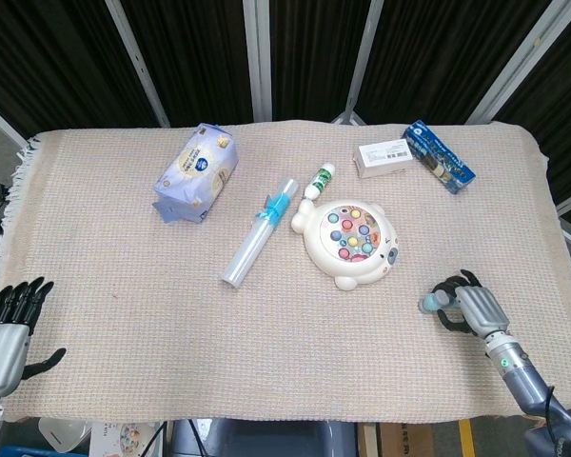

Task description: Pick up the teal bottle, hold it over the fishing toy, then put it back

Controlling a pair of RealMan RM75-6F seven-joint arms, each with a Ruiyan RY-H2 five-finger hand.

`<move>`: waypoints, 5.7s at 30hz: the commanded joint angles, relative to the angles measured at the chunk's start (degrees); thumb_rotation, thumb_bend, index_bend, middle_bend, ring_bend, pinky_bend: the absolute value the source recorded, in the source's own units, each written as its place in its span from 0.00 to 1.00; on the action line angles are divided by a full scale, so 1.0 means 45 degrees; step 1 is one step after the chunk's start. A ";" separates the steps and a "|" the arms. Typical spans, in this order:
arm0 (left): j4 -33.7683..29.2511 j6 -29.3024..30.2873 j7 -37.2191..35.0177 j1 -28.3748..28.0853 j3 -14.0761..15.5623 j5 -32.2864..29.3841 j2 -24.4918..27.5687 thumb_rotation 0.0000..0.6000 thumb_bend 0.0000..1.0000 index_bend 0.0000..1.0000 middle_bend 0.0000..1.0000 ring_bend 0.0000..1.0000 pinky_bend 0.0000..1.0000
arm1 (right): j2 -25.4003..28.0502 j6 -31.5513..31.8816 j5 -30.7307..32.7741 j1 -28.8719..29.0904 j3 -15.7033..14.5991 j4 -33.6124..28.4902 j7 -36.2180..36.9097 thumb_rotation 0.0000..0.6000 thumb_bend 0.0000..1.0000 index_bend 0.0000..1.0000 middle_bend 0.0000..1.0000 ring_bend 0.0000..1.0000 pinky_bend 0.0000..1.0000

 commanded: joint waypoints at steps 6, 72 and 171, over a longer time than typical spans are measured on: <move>-0.0079 -0.0023 0.0112 -0.0033 -0.0017 -0.0011 0.0014 1.00 0.16 0.00 0.00 0.00 0.00 | -0.0100 0.0136 -0.0009 -0.0078 -0.0107 0.0276 0.0217 1.00 0.59 0.42 0.37 0.21 0.06; -0.0021 -0.0036 0.0155 -0.0168 -0.0059 0.0105 -0.0072 1.00 0.16 0.00 0.00 0.00 0.00 | 0.2439 0.1124 -0.0724 0.1796 0.1431 -0.3410 -0.2468 1.00 0.65 0.87 0.73 0.52 0.30; 0.0134 -0.0433 0.0014 -0.0529 -0.0027 -0.0402 -0.0153 1.00 0.16 0.00 0.00 0.00 0.00 | 0.2847 -0.2869 0.5389 0.4602 -0.0727 -0.4273 -0.6010 1.00 0.62 0.71 0.65 0.38 0.23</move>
